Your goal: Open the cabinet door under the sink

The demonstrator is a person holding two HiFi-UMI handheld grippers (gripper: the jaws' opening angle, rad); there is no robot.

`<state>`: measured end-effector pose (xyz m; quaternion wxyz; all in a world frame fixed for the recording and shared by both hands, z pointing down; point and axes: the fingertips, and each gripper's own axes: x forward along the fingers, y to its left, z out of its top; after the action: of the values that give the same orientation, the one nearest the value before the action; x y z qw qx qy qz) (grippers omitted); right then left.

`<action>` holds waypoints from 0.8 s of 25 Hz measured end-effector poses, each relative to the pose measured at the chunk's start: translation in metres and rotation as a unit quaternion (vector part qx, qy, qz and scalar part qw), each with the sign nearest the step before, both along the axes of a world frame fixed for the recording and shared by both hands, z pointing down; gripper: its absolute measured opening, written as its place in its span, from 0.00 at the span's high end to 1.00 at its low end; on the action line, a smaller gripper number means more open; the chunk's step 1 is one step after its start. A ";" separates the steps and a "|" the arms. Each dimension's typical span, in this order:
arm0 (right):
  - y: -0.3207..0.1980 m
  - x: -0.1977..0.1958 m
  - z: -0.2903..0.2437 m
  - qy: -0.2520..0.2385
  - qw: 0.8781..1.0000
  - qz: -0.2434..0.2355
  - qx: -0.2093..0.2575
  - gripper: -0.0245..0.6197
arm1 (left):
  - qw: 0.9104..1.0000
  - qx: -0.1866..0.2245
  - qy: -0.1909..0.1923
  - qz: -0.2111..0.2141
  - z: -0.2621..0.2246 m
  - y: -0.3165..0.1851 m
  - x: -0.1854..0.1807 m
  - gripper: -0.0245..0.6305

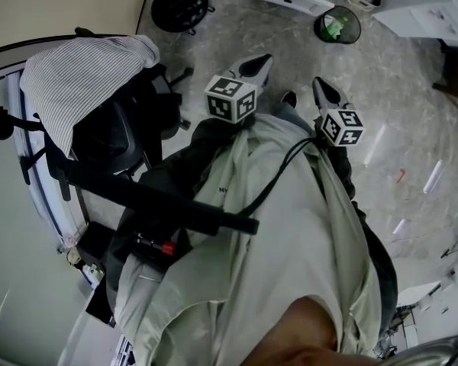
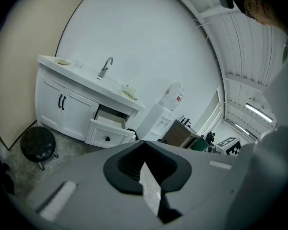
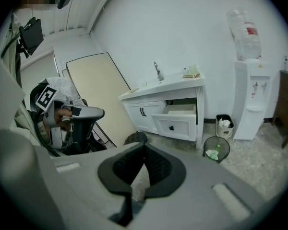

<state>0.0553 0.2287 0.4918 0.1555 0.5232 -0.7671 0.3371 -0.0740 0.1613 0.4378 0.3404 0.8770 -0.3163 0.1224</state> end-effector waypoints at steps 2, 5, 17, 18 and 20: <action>-0.001 -0.002 0.001 0.001 1.000 0.000 0.001 0.96 | 1.000 0.000 0.001 0.000 0.001 -0.001 -0.002 0.95; 0.000 -0.008 0.002 0.001 1.000 -0.005 -0.002 0.96 | 1.000 -0.002 0.002 -0.003 0.001 0.000 -0.006 0.95; 0.005 0.000 -0.007 0.047 0.998 0.007 0.028 0.96 | 1.000 -0.004 -0.012 0.002 0.005 0.000 -0.003 0.95; 0.006 0.001 -0.008 0.047 0.998 0.009 0.028 0.96 | 1.000 -0.004 -0.013 0.003 0.005 0.000 -0.002 0.95; 0.008 0.004 -0.008 0.045 0.999 0.015 0.027 0.96 | 1.000 -0.004 -0.014 0.005 0.005 0.001 0.000 0.95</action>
<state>0.0597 0.2369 0.4841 0.1709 0.5533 -0.7600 0.2949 -0.0738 0.1623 0.4432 0.3388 0.8753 -0.3163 0.1377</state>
